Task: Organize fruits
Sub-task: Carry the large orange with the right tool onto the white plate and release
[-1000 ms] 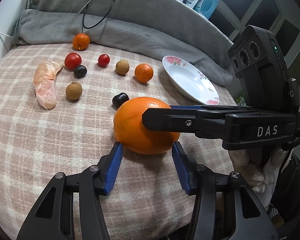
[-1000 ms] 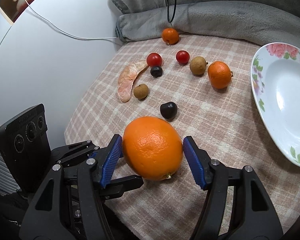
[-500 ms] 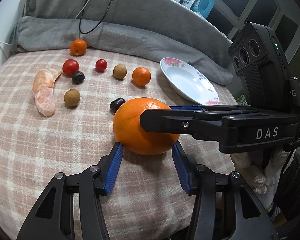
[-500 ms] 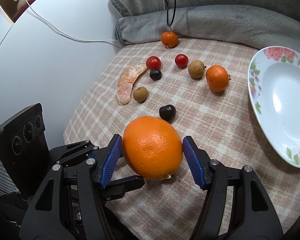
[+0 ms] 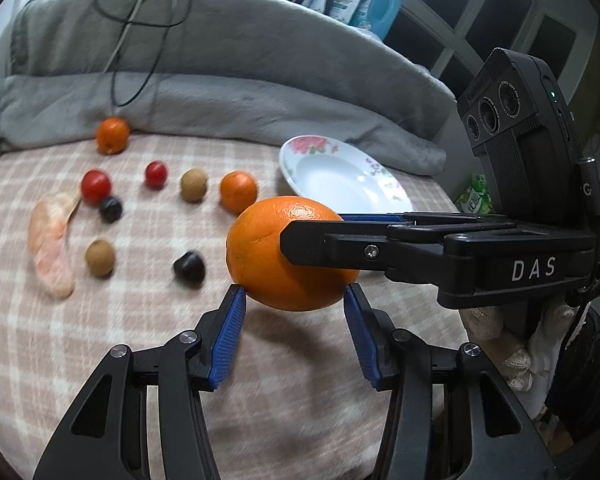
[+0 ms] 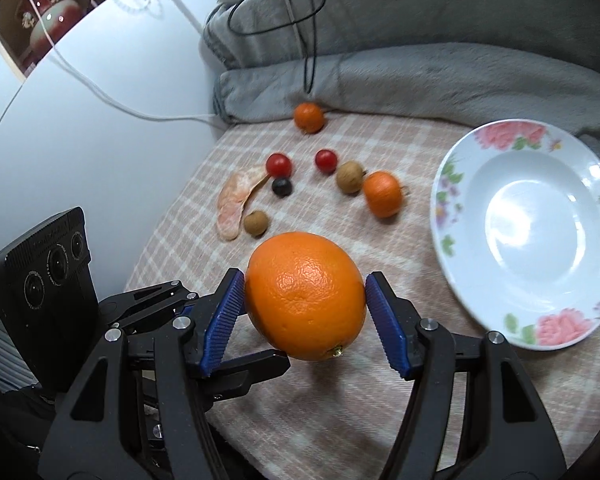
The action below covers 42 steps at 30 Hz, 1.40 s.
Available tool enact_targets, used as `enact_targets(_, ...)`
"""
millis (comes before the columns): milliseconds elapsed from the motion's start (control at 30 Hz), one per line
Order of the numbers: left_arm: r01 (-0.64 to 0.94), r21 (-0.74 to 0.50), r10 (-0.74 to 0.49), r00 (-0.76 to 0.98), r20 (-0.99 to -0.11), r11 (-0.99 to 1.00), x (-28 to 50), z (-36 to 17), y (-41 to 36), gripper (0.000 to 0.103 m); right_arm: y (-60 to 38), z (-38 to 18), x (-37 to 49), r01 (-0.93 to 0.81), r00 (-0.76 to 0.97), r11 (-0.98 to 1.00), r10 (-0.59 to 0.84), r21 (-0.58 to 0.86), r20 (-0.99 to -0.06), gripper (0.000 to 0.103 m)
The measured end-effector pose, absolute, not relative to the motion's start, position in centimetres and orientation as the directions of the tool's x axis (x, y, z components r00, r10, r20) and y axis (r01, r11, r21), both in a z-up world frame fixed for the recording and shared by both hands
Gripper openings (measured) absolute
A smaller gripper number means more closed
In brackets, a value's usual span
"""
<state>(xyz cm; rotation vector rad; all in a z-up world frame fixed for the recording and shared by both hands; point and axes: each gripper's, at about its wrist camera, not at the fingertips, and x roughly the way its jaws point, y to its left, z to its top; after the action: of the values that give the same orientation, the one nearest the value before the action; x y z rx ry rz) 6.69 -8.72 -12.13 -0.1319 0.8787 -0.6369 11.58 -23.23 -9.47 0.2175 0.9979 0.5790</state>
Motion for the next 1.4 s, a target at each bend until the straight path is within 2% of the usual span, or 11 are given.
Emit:
enact_targets(333, 0.534, -0.340, -0.599, 0.444, -0.666, 0.774, 8.5, -11.1, -12.9, 0.050, -28.0, -8.2, 12.3, -0.302, 0.472, 0.854, 0.519, 0.423, -0.713, 0.066)
enact_targets(1000, 0.561, -0.339, -0.610, 0.410, -0.678, 0.755, 11.3, -11.4, -17.1, 0.050, -33.5, -9.8, 14.5, -0.192, 0.496, 0.863, 0.497, 0.468, -0.712, 0.066)
enact_targets(1200, 0.558, -0.307, -0.589, 0.442, -0.676, 0.771, 11.0, -10.7, -16.4, 0.050, -34.5, -9.1, 13.8, -0.141, 0.583, 0.915, 0.386, 0.378, -0.715, 0.068)
enact_targets(1300, 0.551, -0.298, -0.579, 0.453, -0.678, 0.780, 10.9, -10.7, -15.9, 0.050, -34.5, -8.2, 13.0, -0.121, 0.640, 0.948, 0.302, 0.296, -0.707, 0.077)
enact_targets(1400, 0.538, -0.294, -0.570, 0.466, -0.677, 0.790, 10.6, -10.5, -15.2, 0.050, -34.3, -7.6, 12.5, -0.126, 0.669, 0.958, 0.275, 0.259, -0.690, 0.078)
